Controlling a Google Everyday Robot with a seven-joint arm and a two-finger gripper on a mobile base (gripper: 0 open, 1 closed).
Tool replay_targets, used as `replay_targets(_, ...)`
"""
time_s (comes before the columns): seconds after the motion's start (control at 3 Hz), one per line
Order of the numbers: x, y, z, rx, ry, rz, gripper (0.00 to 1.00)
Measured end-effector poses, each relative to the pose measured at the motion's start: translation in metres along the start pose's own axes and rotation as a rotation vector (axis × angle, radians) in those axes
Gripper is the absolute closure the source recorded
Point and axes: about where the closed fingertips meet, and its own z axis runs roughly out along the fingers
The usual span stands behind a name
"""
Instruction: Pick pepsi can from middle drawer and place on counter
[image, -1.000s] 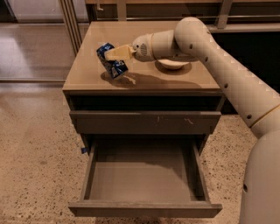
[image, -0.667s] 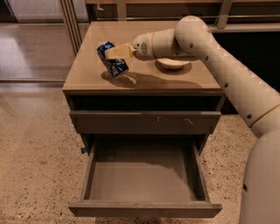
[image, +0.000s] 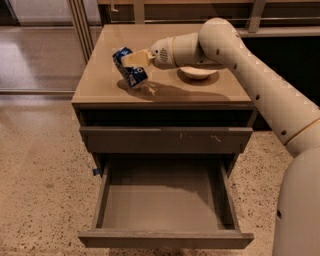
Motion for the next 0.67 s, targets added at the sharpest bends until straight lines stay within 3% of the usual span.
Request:
replay_targets(0.33, 0.0000, 0.0000, 0.0000, 0.000, 0.000, 0.000, 0.12)
replay_targets(0.67, 0.0000, 0.0001, 0.0001, 0.000, 0.000, 0.000, 0.00)
